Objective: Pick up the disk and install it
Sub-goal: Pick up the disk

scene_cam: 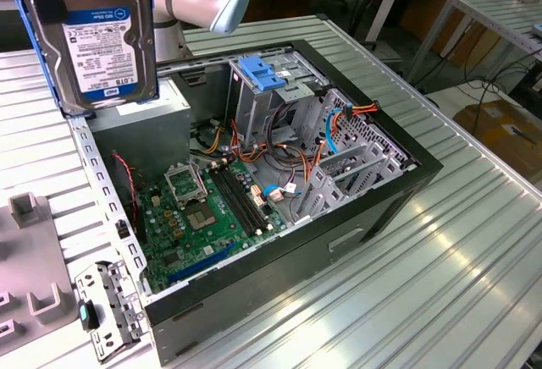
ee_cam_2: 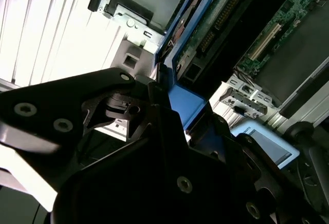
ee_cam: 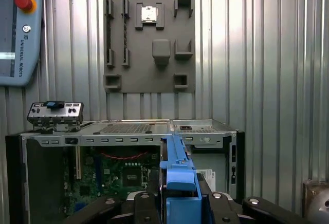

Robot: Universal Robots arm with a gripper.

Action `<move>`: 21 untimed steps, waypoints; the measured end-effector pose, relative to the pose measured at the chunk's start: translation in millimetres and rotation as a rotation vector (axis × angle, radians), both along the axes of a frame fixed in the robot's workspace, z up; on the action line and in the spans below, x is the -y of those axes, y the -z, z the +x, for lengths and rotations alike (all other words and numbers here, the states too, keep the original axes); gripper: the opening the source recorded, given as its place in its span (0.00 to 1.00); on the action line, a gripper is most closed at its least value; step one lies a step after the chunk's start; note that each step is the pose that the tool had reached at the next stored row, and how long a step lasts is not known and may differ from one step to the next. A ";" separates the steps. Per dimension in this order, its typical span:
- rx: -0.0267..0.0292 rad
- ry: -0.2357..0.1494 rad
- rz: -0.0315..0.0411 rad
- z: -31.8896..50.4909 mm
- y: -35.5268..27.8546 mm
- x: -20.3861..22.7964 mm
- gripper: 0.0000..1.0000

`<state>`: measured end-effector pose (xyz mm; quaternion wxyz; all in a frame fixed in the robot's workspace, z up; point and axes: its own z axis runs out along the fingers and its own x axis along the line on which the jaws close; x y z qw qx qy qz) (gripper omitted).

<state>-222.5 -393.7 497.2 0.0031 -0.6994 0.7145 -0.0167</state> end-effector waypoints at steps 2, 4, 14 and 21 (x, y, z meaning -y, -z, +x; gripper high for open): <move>0.0000 0.000 0.0000 12.0 0.4 0.6 0.37; 0.0000 0.000 0.0001 22.7 0.6 0.9 0.37; -0.0001 0.000 0.0000 59.2 1.8 2.3 0.37; 0.0000 0.001 0.0000 72.6 2.0 2.8 0.37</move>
